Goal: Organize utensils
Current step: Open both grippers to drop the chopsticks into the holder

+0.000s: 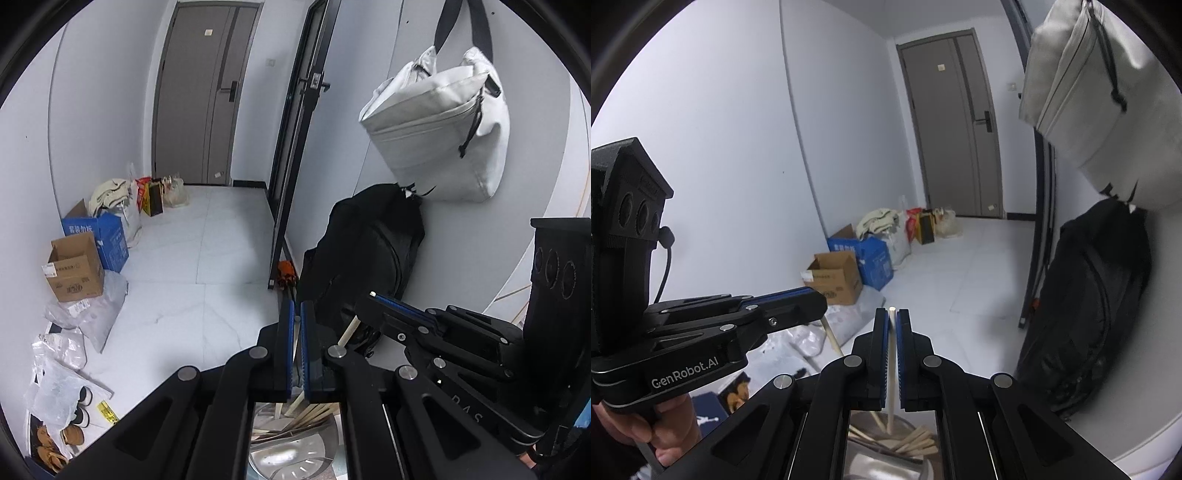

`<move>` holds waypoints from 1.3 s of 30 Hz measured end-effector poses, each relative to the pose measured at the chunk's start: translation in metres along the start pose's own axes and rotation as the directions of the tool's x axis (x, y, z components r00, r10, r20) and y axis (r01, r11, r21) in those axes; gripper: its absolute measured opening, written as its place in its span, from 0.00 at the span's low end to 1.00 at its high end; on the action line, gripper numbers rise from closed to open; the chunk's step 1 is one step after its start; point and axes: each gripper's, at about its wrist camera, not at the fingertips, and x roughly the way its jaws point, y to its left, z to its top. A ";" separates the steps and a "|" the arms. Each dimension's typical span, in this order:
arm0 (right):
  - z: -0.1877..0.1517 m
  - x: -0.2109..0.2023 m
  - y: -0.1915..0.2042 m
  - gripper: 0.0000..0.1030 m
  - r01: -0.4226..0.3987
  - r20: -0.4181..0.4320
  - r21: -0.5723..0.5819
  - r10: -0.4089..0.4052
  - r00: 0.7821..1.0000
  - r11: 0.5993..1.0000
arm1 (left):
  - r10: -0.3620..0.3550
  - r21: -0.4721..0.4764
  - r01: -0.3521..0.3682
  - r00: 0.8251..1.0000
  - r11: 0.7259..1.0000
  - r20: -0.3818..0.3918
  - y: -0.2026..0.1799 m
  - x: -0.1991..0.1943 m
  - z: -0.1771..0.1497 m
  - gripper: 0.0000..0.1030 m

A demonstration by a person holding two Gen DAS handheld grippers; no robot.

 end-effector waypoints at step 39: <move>-0.077 -0.026 -0.067 0.50 -0.110 -0.042 0.342 0.132 0.990 0.933 | -0.131 -0.122 0.111 0.976 0.986 -0.175 0.039 0.025 -0.048 0.45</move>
